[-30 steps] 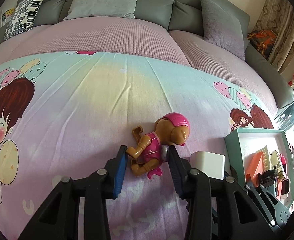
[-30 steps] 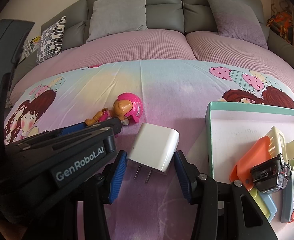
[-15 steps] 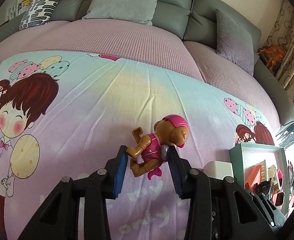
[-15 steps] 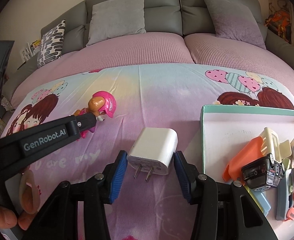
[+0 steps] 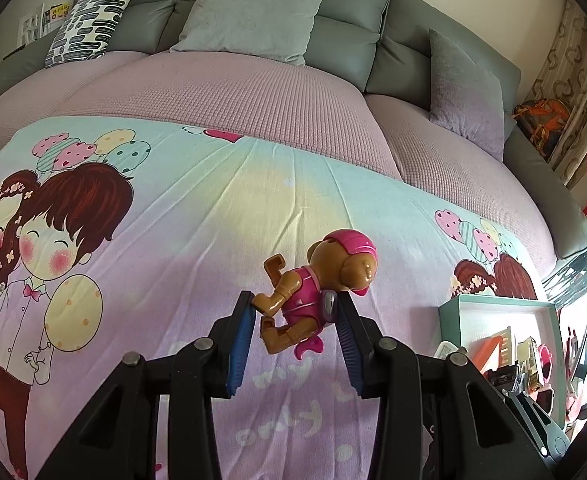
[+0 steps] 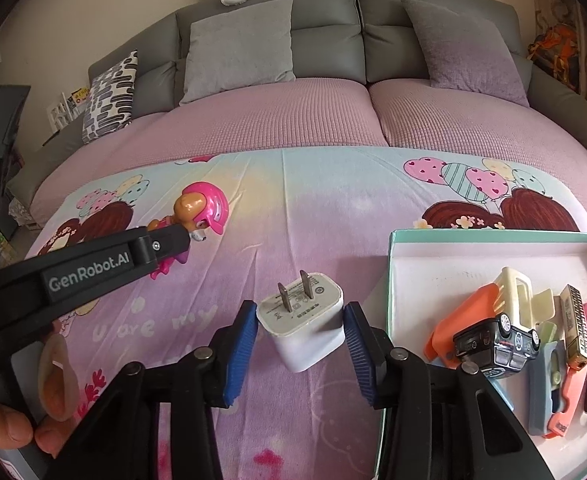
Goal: Organize rigid objects
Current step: 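Lift the toy dog and white charger and carry both toward the tray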
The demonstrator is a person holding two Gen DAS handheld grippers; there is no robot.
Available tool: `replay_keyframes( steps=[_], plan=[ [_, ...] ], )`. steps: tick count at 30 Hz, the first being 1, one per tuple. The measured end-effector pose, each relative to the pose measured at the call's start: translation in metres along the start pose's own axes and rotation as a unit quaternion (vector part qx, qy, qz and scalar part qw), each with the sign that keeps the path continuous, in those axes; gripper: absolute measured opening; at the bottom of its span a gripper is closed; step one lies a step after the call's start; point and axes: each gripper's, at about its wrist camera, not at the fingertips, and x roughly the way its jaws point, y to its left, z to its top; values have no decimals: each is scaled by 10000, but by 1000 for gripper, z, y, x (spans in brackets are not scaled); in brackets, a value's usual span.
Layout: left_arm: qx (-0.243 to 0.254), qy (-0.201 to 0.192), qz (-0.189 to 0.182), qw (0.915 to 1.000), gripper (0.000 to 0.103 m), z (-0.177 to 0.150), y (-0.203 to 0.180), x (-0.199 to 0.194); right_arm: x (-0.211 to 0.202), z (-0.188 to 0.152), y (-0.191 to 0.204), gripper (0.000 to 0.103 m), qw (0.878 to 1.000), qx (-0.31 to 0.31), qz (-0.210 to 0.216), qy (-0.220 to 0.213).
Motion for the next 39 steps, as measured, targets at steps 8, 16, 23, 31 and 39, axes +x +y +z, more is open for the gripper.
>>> replay_keyframes(
  steps=[8, 16, 23, 31, 39],
  plan=[
    [38, -159, -16, 9999, 42, 2, -7, -21, -24, 6, -5, 47, 9998, 38, -8, -210],
    [134, -273, -49, 9995, 42, 3, -19, -41, -48, 10, -11, 47, 9992, 100, -52, -374],
    [236, -333, -69, 9991, 42, 3, -32, -54, -61, 11, -21, 47, 9988, 171, -80, -448],
    [350, -307, -135, 9988, 42, -1, -47, -60, -73, 12, -41, 47, 9980, 321, -191, -508],
    [563, -273, -325, 9975, 42, -5, -70, -65, -89, 10, -82, 47, 9942, 730, -499, -607]
  ],
)
